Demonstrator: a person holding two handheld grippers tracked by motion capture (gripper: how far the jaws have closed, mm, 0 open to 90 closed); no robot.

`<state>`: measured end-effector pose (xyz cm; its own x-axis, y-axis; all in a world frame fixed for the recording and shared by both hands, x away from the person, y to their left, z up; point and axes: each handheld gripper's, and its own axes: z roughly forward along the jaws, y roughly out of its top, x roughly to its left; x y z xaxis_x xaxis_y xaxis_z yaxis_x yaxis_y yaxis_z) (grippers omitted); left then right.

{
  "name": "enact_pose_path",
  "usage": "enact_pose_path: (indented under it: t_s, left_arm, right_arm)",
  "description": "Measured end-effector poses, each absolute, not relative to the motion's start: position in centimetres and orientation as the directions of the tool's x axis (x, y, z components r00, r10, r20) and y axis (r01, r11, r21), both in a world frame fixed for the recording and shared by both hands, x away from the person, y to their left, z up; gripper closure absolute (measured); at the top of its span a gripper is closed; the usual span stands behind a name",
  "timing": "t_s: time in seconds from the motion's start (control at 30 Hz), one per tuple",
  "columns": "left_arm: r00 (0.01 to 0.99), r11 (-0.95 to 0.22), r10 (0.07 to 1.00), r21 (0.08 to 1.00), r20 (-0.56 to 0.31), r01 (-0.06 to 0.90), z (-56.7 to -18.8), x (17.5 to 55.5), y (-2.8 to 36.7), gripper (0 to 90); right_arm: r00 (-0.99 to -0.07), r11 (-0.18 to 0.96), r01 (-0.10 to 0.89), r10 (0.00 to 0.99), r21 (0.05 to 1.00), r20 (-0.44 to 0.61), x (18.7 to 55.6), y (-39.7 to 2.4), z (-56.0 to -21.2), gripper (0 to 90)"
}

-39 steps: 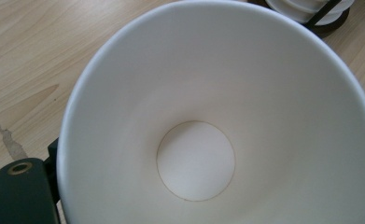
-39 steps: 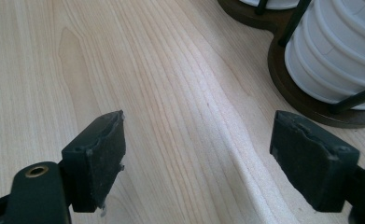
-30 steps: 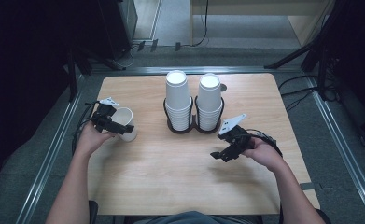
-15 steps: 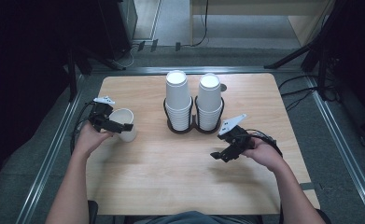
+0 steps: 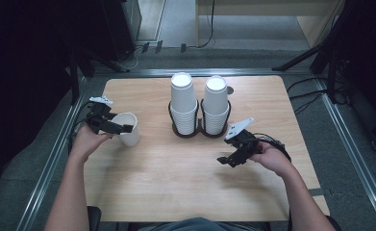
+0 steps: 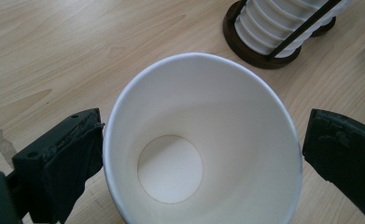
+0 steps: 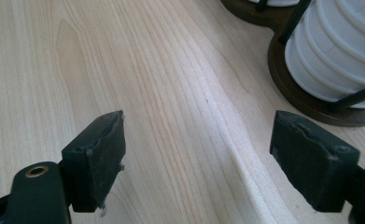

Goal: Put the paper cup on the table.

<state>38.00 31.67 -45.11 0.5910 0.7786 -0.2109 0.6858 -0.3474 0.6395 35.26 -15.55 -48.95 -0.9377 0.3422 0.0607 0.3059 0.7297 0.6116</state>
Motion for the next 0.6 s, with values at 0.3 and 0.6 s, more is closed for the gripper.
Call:
enact_pose_path:
  t_s: [0.3,0.6]
  left_arm:
    - [0.591,-0.335,0.776,0.65,-0.22,0.682,-42.9,37.4,31.9,0.0]
    - [0.63,-0.357,0.74,0.657,-0.235,0.664,-41.9,36.9,30.8,0.0]
  right_arm:
    - [-0.941,0.733,0.298,0.333,0.612,0.059,35.1,-15.4,-48.9,18.4]
    - [-0.941,0.733,0.295,0.333,0.613,0.055,35.0,-15.5,-48.7,18.4]
